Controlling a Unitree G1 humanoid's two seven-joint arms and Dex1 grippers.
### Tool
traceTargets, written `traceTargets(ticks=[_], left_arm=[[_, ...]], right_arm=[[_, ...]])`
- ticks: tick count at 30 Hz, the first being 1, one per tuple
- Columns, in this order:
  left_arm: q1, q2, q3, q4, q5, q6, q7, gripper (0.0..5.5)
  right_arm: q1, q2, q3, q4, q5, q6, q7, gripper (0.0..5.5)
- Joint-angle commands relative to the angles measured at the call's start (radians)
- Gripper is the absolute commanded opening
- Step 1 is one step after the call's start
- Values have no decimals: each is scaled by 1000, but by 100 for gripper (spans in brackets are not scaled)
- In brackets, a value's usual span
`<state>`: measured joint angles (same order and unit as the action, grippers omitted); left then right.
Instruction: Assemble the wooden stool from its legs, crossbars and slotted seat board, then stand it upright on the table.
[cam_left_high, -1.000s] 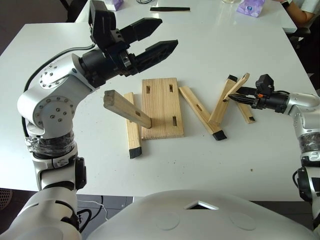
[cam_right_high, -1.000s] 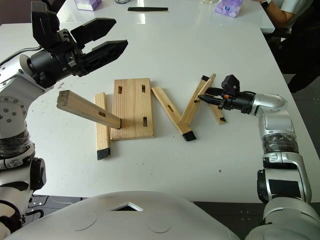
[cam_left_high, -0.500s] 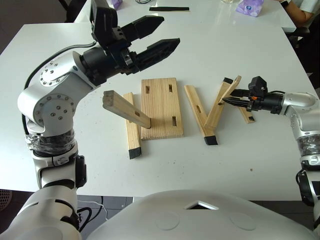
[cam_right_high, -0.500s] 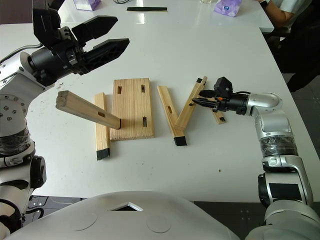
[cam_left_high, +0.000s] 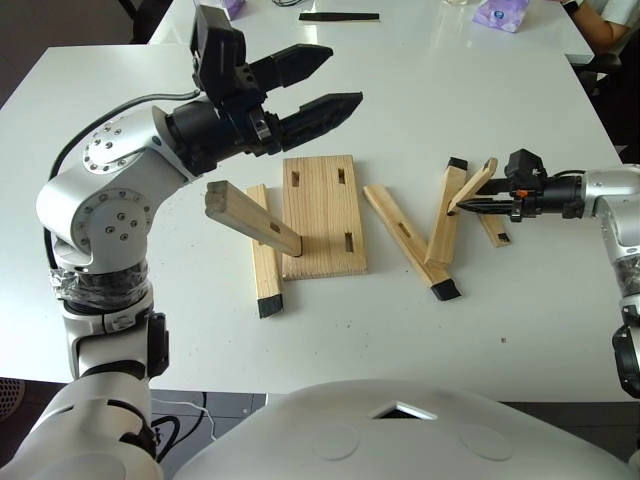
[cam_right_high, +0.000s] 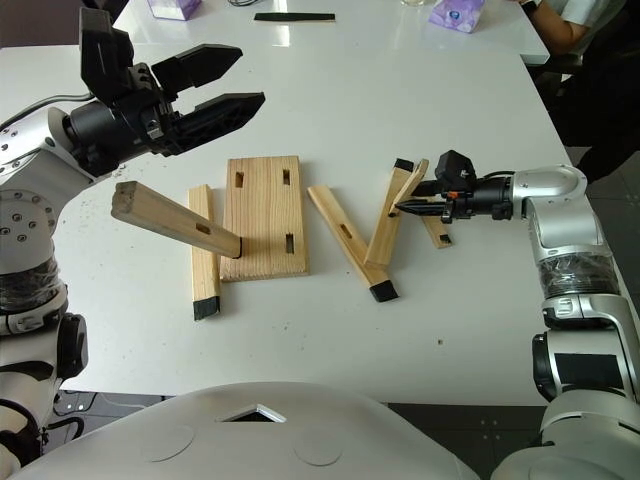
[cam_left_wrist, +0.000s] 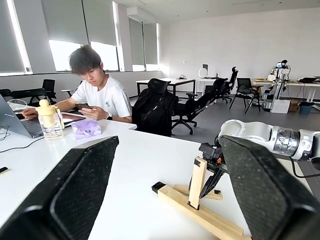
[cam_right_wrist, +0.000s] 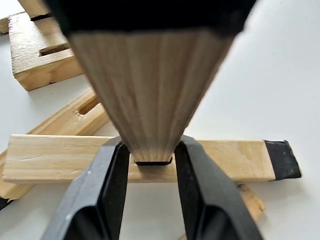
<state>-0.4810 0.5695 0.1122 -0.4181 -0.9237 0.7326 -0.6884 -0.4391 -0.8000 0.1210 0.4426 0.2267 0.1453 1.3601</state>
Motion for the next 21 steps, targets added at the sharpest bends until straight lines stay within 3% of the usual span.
traceTargets(ticks=[1,3,4,10,21], left_arm=[[11,6,-17,-12,13,7,-5,377],[14,8,-16,-14,14,7,-7,377],[15,8,-16,-14,15,7,-8,377],[19,9,-12,-19,16,8,-11,377],[42,10,-9,-60,6,4,-16,377]], right_arm=[[-7,0,0,-14,-19,4,-6,130],[7,11,-6,-28,-20,5,-24,130],[13,13,-9,-35,-17,11,-28,167],[34,32,-35,-76,-3,25,-81,247],[60,9,-118,-184,43,82,-118,252]])
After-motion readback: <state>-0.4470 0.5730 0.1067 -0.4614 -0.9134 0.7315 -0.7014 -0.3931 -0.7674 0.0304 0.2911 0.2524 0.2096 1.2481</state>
